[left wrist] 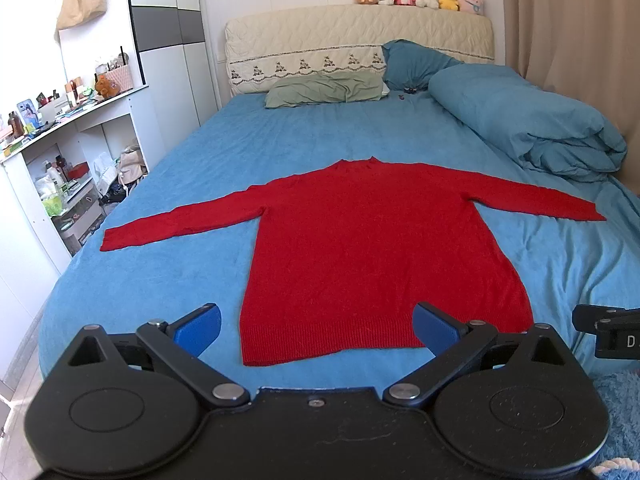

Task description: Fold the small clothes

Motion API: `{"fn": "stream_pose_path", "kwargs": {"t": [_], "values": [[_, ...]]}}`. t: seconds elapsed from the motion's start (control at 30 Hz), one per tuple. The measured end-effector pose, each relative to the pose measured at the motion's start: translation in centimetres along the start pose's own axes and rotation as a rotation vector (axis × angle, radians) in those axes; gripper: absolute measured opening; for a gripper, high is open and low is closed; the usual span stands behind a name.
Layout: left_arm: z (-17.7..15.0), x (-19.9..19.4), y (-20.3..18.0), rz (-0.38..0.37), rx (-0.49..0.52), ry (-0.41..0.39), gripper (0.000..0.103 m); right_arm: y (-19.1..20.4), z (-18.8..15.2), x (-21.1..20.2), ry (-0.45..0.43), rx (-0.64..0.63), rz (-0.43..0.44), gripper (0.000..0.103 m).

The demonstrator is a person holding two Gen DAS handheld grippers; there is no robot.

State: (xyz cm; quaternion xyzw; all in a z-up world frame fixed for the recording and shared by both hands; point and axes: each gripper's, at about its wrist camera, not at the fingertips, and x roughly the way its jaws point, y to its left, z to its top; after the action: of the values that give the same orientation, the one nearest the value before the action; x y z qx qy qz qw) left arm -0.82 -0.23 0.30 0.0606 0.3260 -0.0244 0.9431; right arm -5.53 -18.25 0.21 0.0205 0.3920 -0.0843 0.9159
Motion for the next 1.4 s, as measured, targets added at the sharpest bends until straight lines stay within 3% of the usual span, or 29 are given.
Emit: {"fn": "stream_pose_path", "kwargs": {"t": [1.4], "values": [[0.08,-0.16,0.04,0.011,-0.004,-0.002,0.103,0.55,0.04,-0.20,-0.006,-0.003,0.001,0.103]]}}
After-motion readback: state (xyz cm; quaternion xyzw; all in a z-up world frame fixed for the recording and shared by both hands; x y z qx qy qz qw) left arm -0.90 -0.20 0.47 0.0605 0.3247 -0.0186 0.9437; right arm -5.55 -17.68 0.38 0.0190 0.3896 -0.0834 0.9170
